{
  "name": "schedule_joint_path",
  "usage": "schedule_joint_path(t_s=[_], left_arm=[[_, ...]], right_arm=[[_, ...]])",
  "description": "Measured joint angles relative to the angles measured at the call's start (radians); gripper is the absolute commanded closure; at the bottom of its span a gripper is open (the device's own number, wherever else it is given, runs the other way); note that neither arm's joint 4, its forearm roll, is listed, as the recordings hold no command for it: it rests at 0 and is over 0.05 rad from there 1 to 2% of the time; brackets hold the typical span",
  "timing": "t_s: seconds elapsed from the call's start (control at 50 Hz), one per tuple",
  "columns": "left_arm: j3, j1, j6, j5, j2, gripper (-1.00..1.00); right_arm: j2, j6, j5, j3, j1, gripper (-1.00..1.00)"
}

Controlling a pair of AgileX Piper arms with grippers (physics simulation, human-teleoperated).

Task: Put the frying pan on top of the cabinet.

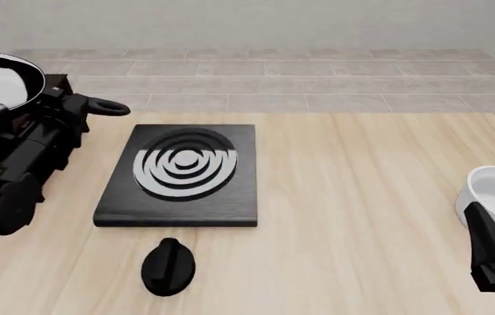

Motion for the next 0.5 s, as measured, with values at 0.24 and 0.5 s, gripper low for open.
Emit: schedule_joint_path(t_s=[0.24,0.5], left_arm=[[-0.025,0.020,-0.022,-0.045,0.067,1.00],[-0.075,0.047,-0.034,-0.077,0.154,1.00]], right_arm=[[-0.001,-0.002,0.001,0.001,0.001,-1.00],[0.007,-0.005,-0.009,0.005,0.002,-1.00]])
